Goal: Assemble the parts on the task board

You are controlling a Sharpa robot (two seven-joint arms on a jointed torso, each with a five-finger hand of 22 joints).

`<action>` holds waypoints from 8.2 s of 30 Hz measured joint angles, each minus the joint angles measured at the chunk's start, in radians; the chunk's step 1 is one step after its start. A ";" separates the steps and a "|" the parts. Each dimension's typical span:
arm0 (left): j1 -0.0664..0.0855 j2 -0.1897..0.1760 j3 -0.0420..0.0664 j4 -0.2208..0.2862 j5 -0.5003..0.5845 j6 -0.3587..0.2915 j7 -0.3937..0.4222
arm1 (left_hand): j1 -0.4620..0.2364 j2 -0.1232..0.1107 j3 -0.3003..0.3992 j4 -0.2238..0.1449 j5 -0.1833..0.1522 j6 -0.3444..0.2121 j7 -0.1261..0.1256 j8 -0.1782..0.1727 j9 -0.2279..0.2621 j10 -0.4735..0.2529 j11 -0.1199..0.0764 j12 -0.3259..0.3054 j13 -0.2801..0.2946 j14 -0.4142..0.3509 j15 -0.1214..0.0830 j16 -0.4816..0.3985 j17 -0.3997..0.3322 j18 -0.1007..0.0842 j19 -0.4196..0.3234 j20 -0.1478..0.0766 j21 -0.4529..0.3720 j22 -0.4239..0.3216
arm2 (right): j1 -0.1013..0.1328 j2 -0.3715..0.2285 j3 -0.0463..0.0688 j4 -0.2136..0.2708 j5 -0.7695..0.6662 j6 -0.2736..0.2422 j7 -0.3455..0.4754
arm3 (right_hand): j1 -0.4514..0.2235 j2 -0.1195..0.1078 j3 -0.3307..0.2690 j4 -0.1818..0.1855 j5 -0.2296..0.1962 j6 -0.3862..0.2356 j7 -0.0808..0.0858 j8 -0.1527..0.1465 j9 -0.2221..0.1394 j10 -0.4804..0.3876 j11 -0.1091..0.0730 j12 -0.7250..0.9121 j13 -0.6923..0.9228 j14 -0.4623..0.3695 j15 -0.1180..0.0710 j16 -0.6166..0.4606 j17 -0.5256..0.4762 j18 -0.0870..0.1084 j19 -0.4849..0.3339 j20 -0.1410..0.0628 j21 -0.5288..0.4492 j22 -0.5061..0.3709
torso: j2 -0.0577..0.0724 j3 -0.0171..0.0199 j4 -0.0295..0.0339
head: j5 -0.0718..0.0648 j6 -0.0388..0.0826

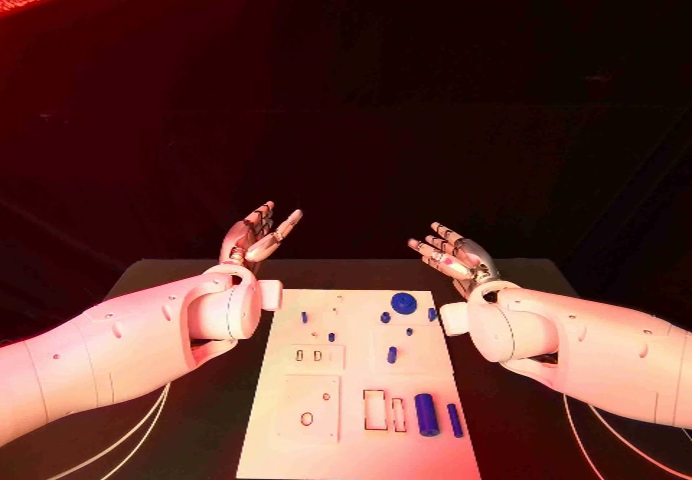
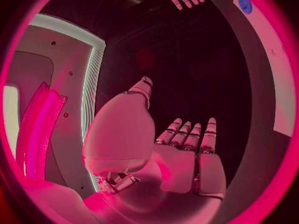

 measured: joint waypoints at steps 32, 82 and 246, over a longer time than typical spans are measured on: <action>0.017 -0.170 0.003 0.179 -0.046 0.100 -0.009 | 0.140 0.028 0.161 -0.003 -0.004 0.627 0.080 0.224 0.119 0.841 0.014 0.133 0.050 0.887 -0.050 0.325 0.269 0.117 0.676 -0.039 0.335 0.121 | 0.107 -0.025 -0.021 -0.082 -0.823 0.147 -0.126 | 0.178 -0.064 0.142 -0.134 -0.003 0.723 0.084 0.189 0.132 0.865 -0.090 0.060 0.039 0.823 -0.132 0.211 0.111 0.117 0.605 -0.030 0.267 0.101 | 0.075 0.0117 0.0117 | -0.028 -0.003; 0.029 -0.232 0.022 0.307 -0.130 0.195 -0.076 | 0.133 -0.013 0.224 -0.006 -0.009 0.636 0.082 0.229 0.152 0.886 0.000 0.079 0.058 0.848 -0.080 0.723 0.536 0.117 0.705 -0.088 0.751 0.366 | 0.112 0.071 -0.022 -0.071 -1.561 0.381 -0.508 | 0.148 -0.175 0.071 -0.027 0.019 0.850 0.027 0.212 0.237 0.958 -0.171 0.048 0.063 1.267 -0.262 1.265 1.100 0.046 1.117 -0.160 1.267 1.094 | 0.157 0.0235 0.0307 | -0.045 -0.009; 0.068 -0.224 0.022 0.264 -0.131 0.233 -0.096 | 0.133 -0.013 0.232 -0.009 -0.009 0.636 0.082 0.229 0.155 0.886 0.000 0.075 0.060 0.834 -0.080 0.739 0.537 0.117 0.684 -0.088 0.791 0.392 | 0.130 0.003 0.010 -0.101 -1.220 0.250 -0.589 | 0.337 -0.125 -0.352 0.225 0.002 0.721 0.025 0.232 0.331 1.168 -0.194 1.327 1.237 1.269 -0.275 1.501 1.278 0.015 1.217 -0.170 1.352 1.275 | 0.167 0.0218 0.0081 | -0.032 -0.001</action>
